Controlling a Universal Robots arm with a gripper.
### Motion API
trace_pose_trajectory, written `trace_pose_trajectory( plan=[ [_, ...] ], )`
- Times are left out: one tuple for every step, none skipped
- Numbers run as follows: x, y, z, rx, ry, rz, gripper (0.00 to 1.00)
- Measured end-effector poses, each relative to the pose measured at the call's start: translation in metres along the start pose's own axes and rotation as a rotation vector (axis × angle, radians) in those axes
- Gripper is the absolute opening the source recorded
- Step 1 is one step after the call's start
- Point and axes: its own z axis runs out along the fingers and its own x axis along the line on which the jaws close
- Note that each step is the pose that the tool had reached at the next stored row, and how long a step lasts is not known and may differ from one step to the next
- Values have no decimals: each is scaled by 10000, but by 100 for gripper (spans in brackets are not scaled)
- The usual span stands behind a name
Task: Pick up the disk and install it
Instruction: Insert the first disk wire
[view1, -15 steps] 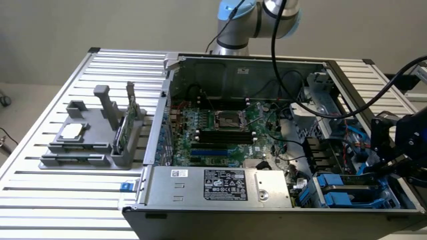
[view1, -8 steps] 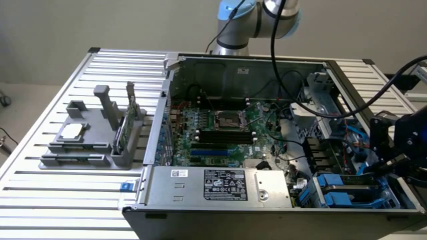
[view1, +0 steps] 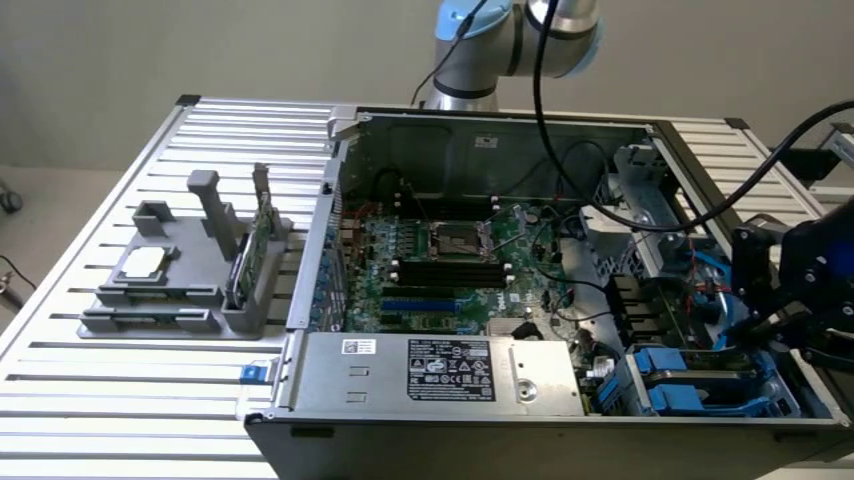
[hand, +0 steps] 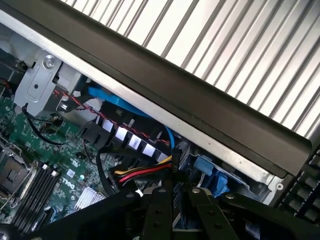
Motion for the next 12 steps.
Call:
trace_pose_trajectory(
  plan=[
    [5,-9,0,-7,-1,48,17],
    [7,-14,1,-13,-4,110,17],
    [9,-17,0,-13,-6,181,17],
    [9,-17,0,-11,-7,263,17],
    [9,-17,0,-4,-4,352,17],
    [10,-18,0,20,7,452,17],
    [11,-18,-1,62,29,546,17],
    [11,-18,-1,119,59,633,17],
    [10,-18,-1,186,96,716,17],
    [10,-18,0,263,138,786,17],
    [10,-18,0,344,180,861,17],
    [10,-18,0,392,206,936,17]
  ],
)
